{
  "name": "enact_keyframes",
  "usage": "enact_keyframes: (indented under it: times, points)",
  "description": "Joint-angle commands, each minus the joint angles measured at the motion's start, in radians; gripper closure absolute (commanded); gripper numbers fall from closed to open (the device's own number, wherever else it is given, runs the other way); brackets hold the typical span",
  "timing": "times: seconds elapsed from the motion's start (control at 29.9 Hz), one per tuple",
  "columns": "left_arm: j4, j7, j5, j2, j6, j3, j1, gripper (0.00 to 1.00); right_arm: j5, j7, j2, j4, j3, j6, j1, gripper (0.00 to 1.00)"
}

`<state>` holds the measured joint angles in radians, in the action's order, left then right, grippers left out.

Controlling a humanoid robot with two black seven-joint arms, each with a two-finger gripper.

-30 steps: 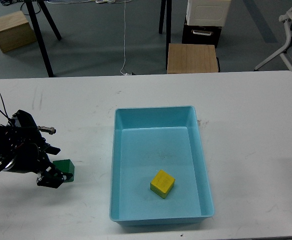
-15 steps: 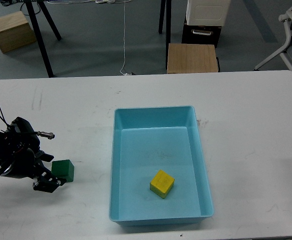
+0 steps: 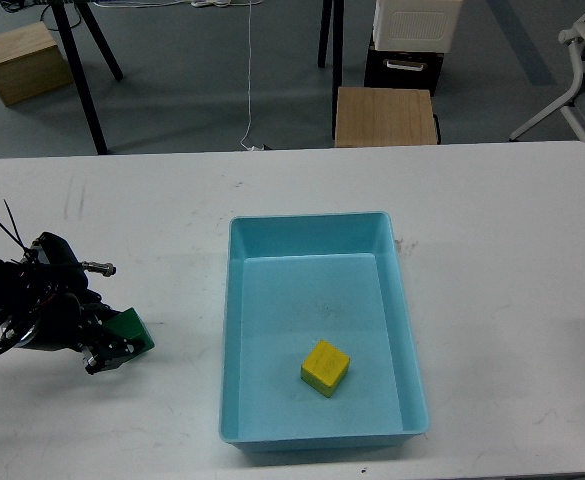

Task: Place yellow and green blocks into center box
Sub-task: 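Lift the green cube with the left gripper and move it into the tray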

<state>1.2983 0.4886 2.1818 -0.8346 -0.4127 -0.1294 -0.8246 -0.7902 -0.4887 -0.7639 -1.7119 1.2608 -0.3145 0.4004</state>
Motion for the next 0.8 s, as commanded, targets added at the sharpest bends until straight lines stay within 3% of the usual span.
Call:
enact_keyframes:
  times: [0.0, 0.13, 0.3, 0.44, 0.6, 0.77]
  points:
    - [-0.001, 0.000, 0.000, -0.006, 0.015, -0.007, -0.022, 0.70, 0.000, 0.000, 0.000, -0.002, 0.000, 0.000, 0.000, 0.02]
    - [0.001, 0.000, 0.000, -0.035, 0.080, -0.021, -0.137, 0.80, -0.001, 0.000, 0.000, 0.001, 0.000, 0.000, 0.001, 0.02]
    - [0.036, 0.000, -0.129, -0.112, 0.078, -0.056, -0.287, 0.80, -0.001, 0.000, 0.000, 0.035, 0.000, -0.002, 0.018, 0.02]
    - [0.142, 0.000, -0.198, -0.141, 0.071, -0.058, -0.392, 0.80, 0.000, 0.000, 0.000, 0.066, 0.000, -0.023, 0.023, 0.02]
    - [0.304, 0.000, -0.212, -0.115, 0.011, -0.058, -0.436, 0.80, 0.000, 0.000, 0.000, 0.084, 0.000, -0.034, 0.023, 0.02]
    - [0.332, 0.000, -0.200, 0.027, -0.076, -0.050, -0.441, 0.80, 0.000, 0.000, 0.000, 0.101, 0.000, -0.038, 0.031, 0.02]
